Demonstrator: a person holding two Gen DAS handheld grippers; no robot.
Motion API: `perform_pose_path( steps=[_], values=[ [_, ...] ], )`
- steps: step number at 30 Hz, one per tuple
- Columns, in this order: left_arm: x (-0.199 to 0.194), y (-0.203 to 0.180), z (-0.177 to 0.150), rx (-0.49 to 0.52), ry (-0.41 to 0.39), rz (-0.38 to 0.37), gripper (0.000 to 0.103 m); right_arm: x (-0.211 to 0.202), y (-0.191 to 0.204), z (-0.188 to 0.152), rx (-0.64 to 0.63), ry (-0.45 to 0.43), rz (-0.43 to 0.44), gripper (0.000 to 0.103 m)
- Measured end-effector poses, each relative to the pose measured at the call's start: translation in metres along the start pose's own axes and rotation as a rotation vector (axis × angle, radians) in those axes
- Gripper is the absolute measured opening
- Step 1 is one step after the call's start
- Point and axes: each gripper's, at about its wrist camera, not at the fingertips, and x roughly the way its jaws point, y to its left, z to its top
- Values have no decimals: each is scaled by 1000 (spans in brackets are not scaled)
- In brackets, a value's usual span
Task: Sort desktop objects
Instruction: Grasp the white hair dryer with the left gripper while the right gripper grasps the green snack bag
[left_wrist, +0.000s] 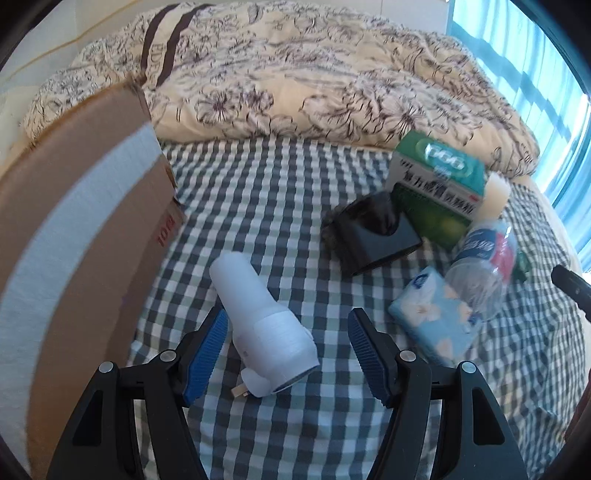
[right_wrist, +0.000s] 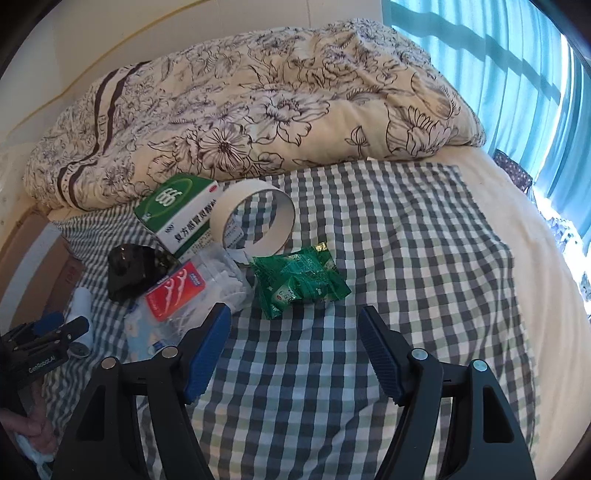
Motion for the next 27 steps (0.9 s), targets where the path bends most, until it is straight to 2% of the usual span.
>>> perform_pose_path(
  steps=[9, 18, 20, 22, 23, 24, 27],
  values=[
    [30, 5, -6, -20, 40, -5, 70, 41, 5, 4, -38, 30, -36, 71],
    [38, 3, -4, -4, 20, -9, 70, 71, 9, 12, -71, 41, -101, 71],
    [38, 2, -3, 3, 11, -20, 67, 78, 10, 11, -73, 53, -121, 71],
    [38, 4, -4, 3, 7, -35, 64, 79, 8, 10, -66, 50, -120, 67],
    [38, 4, -4, 2, 5, -40, 60, 78, 8, 9, -65, 44, -121, 58],
    [37, 4, -4, 3, 4, -45, 54, 76, 8, 9, -66, 39, -120, 54],
    [35, 3, -4, 21, -3, -55, 48, 73, 9, 9, -69, 34, -125, 50]
  ],
)
